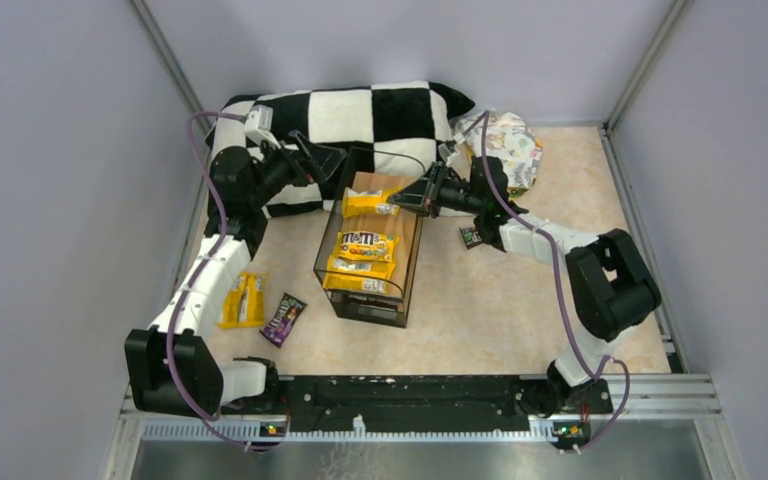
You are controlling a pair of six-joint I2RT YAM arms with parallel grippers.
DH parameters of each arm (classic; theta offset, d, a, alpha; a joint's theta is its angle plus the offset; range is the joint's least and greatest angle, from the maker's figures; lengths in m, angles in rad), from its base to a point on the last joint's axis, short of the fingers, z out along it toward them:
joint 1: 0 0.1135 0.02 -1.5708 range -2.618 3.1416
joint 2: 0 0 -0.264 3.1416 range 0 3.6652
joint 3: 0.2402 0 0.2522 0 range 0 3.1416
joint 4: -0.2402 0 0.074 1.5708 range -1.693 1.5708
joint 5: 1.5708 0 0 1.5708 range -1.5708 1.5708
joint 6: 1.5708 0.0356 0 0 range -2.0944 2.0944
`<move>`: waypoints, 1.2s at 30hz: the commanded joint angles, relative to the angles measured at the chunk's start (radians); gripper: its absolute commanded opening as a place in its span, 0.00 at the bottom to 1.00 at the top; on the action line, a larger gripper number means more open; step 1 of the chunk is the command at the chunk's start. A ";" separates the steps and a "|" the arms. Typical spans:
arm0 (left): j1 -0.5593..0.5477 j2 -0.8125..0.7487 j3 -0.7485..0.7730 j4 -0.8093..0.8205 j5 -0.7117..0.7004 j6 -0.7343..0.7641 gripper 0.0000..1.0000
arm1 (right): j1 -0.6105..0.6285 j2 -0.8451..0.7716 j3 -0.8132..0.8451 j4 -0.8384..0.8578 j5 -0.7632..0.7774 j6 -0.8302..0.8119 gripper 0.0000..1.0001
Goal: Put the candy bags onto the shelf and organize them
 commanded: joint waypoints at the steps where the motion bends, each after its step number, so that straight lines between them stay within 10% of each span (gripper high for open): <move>1: 0.006 0.007 0.006 0.063 0.023 -0.011 0.99 | 0.021 0.012 0.006 0.101 -0.025 0.031 0.04; 36: 0.006 0.016 0.006 0.066 0.028 -0.018 0.99 | 0.056 -0.043 -0.100 0.079 0.021 -0.001 0.20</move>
